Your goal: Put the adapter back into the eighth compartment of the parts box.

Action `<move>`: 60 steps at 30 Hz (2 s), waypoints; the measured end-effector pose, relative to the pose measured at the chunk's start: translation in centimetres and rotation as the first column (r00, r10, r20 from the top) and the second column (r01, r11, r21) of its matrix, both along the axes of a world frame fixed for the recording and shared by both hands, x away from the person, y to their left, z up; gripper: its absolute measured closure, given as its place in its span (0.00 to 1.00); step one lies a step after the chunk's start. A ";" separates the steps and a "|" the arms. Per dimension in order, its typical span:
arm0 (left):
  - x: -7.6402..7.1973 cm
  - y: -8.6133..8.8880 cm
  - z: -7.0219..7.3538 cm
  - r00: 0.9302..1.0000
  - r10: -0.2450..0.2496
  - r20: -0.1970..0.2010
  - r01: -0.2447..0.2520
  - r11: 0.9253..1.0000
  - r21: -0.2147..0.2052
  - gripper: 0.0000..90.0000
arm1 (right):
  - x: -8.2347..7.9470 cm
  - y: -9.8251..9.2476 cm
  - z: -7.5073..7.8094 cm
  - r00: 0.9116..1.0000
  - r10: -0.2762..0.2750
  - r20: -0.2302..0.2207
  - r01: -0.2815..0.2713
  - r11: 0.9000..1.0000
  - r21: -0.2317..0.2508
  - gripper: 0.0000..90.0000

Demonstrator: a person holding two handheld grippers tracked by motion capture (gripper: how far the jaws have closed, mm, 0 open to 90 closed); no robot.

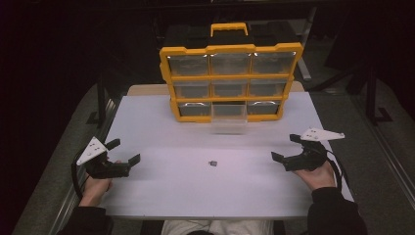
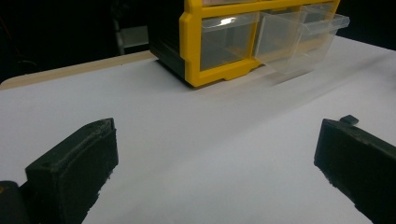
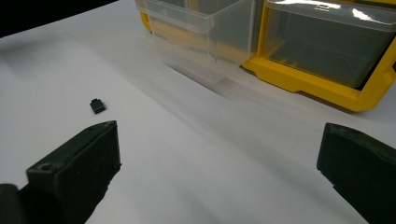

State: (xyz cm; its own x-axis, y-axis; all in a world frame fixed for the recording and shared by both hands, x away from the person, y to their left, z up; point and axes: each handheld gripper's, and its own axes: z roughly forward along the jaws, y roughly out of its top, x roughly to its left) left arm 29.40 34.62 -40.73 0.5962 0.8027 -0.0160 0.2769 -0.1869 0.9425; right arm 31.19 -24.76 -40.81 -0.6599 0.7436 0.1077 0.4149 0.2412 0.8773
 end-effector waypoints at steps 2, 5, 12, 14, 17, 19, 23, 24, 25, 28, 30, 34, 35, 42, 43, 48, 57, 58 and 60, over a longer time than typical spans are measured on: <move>0.0 0.0 0.0 1.000 0.002 0.001 -0.002 1.000 -0.001 0.00 | 0.0 0.0 0.0 1.000 0.005 0.002 -0.005 1.000 0.003 0.00; 0.0 0.1 0.0 1.000 0.006 0.005 -0.006 1.000 -0.017 0.00 | 0.0 0.0 0.0 1.000 0.004 0.001 -0.004 1.000 0.002 0.00; 0.0 0.0 -0.1 1.000 0.001 0.001 -0.001 1.000 -0.008 0.00 | 0.0 0.2 -0.1 1.000 0.009 -0.010 -0.010 1.000 -0.008 0.00; 0.0 0.0 -0.1 1.000 -0.001 0.004 0.001 1.000 -0.004 0.00 | 0.1 0.2 -0.1 1.000 0.009 -0.013 -0.009 1.000 -0.010 0.00; 0.0 0.0 -0.1 1.000 0.002 0.004 -0.002 1.000 -0.005 0.00 | 0.1 0.2 -0.2 1.000 0.009 -0.023 -0.010 1.000 -0.016 0.00; 0.0 0.0 -0.1 1.000 0.003 0.006 -0.003 1.000 -0.006 0.00 | 0.2 0.4 -0.3 1.000 0.010 -0.027 -0.010 1.000 -0.021 0.00; 0.0 0.1 -0.1 1.000 0.010 0.007 -0.010 1.000 -0.016 0.00 | 0.2 0.6 -0.3 0.999 0.017 -0.029 -0.018 0.999 -0.033 0.00; -0.1 0.2 0.0 1.000 0.010 0.009 -0.010 1.000 -0.018 0.00 | 0.2 0.7 -0.3 0.999 0.019 -0.032 -0.020 0.999 -0.036 0.00; -0.1 0.2 0.0 1.000 0.010 0.009 -0.010 1.000 -0.018 0.00 | 0.2 0.8 -0.3 0.999 0.020 -0.033 -0.021 0.999 -0.041 0.00; -0.1 0.3 0.0 1.000 0.020 0.011 -0.020 0.999 -0.030 0.00 | 0.3 0.9 -0.3 0.999 0.024 -0.035 -0.026 0.999 -0.047 0.00; -0.1 0.3 -0.1 1.000 0.021 0.008 -0.021 0.999 -0.030 0.00 | 0.4 1.0 -0.4 0.999 0.031 -0.043 -0.034 0.998 -0.054 0.00; -0.1 0.1 -0.1 1.000 0.011 0.004 -0.011 1.000 -0.021 0.00 | 0.4 1.3 -0.3 0.998 0.038 -0.047 -0.041 0.997 -0.070 0.00; -0.1 0.1 -0.1 1.000 0.011 0.003 -0.011 1.000 -0.020 0.00 | 0.4 1.4 -0.1 0.998 0.039 -0.047 -0.042 0.997 -0.072 0.00; -0.1 0.1 -0.2 1.000 0.006 0.001 -0.006 1.000 -0.018 0.00 | 0.7 1.9 0.6 0.997 0.058 -0.043 -0.061 0.994 -0.094 0.00; -0.1 0.0 -0.2 1.000 0.001 0.001 -0.001 1.000 -0.016 0.00 | 0.7 2.0 0.6 0.997 0.058 -0.045 -0.062 0.993 -0.097 0.00; -0.1 -0.2 -0.3 1.000 -0.011 0.000 0.011 1.000 -0.009 0.00 | 1.1 2.3 0.9 0.996 0.066 -0.052 -0.071 0.991 -0.109 0.00; -0.1 -0.1 -0.3 1.000 -0.007 -0.002 0.007 1.000 -0.010 0.00 | 1.5 3.3 1.4 0.994 0.094 -0.059 -0.100 0.987 -0.128 0.00; -0.1 -0.1 -0.3 1.000 -0.006 -0.001 0.006 1.000 -0.010 0.00 | 1.6 3.4 1.4 0.993 0.097 -0.061 -0.104 0.987 -0.126 0.00; -0.1 -0.1 -0.3 1.000 -0.002 -0.003 0.002 1.000 -0.016 0.00 | 1.7 3.5 1.5 0.993 0.101 -0.065 -0.109 0.985 -0.130 0.00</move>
State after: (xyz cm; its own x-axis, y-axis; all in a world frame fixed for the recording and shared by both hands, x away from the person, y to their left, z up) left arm 29.35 34.55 -41.00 0.5975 0.8013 -0.0301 0.2792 -0.1728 0.9446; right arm 32.91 -21.23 -39.30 -0.7307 0.6807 0.0529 0.4305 0.3992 0.8095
